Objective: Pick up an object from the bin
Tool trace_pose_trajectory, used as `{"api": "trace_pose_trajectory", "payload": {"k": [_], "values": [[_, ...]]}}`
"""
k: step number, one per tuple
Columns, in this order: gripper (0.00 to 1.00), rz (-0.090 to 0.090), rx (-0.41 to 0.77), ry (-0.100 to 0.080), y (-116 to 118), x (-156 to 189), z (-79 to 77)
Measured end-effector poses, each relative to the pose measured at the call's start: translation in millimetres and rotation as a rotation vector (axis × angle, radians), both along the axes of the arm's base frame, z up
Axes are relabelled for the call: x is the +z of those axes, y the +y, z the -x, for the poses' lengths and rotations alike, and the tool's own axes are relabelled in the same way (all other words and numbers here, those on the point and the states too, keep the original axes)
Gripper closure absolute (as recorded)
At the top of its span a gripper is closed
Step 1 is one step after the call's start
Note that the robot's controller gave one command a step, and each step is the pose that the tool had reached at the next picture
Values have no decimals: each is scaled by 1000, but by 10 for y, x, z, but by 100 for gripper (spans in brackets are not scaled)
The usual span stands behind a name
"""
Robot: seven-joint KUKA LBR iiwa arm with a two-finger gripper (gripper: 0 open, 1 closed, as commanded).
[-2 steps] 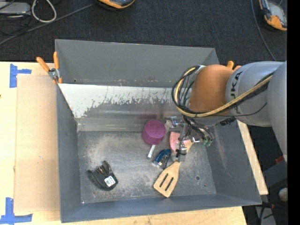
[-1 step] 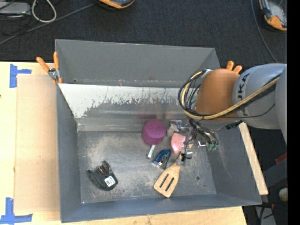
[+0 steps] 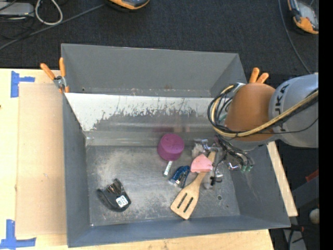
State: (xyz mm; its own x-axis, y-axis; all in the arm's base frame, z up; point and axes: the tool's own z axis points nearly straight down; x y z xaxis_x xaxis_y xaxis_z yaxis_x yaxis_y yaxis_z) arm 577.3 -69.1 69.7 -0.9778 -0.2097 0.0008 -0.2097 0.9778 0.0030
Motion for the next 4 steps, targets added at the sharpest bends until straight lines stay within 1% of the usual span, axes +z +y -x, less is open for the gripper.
{"api": "trace_pose_trajectory", "payload": {"k": [1,3,4], "values": [[100,-2,-31,-8,47,197,-228],[100,-2,-24,-10,46,196,-225],[100,-3,41,-15,12,136,-258]]}}
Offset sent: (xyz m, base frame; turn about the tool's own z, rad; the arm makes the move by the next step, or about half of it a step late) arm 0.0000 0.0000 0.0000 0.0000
